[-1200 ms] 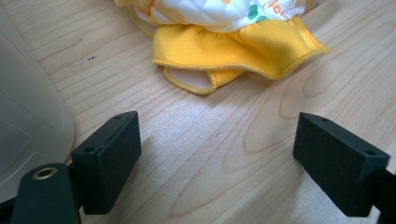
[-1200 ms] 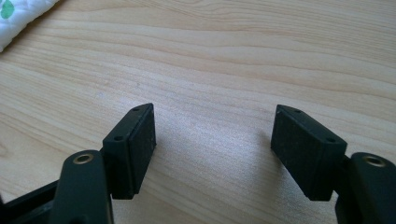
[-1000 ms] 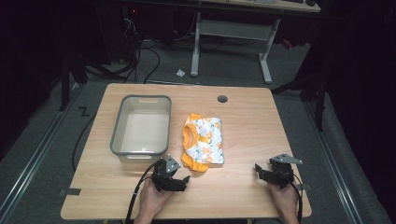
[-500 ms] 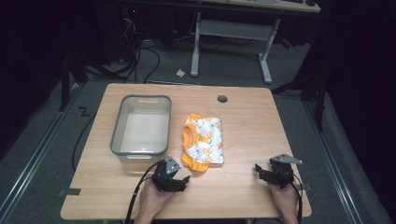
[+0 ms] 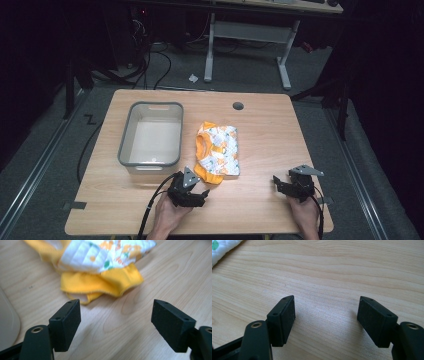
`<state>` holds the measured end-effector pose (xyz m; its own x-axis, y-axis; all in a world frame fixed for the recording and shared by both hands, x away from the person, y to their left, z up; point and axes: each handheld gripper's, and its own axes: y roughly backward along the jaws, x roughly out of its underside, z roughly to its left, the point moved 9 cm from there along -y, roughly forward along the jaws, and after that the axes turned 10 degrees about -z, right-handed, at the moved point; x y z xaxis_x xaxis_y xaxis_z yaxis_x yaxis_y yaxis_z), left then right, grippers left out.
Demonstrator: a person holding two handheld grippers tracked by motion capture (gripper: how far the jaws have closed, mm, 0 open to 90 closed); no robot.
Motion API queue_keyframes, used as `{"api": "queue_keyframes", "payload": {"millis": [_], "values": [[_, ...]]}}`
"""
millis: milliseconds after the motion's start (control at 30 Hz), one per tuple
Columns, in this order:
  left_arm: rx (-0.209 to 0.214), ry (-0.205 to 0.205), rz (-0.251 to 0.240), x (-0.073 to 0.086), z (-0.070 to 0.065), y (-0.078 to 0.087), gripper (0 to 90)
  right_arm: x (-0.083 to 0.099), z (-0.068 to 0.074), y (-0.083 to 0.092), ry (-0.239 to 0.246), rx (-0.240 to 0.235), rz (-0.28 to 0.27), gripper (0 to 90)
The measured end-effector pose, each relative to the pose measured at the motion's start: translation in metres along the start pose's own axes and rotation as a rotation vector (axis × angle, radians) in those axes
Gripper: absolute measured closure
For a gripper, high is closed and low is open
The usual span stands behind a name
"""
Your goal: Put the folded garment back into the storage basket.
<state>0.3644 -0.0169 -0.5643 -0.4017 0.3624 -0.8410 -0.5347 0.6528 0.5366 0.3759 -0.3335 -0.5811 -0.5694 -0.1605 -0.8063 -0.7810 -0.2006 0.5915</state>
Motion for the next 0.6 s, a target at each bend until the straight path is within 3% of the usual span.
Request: {"api": "queue_keyframes", "payload": {"millis": [233,600], "values": [[-0.031,0.002,-0.017,-0.024,-0.004,-0.009,18.1,0.0,0.0,0.0,0.0,0.0,0.0,31.1],[-0.104,0.049,0.033,-0.048,0.007,-0.042,15.4,0.0,0.0,0.0,0.001,0.0,0.0,31.2]]}}
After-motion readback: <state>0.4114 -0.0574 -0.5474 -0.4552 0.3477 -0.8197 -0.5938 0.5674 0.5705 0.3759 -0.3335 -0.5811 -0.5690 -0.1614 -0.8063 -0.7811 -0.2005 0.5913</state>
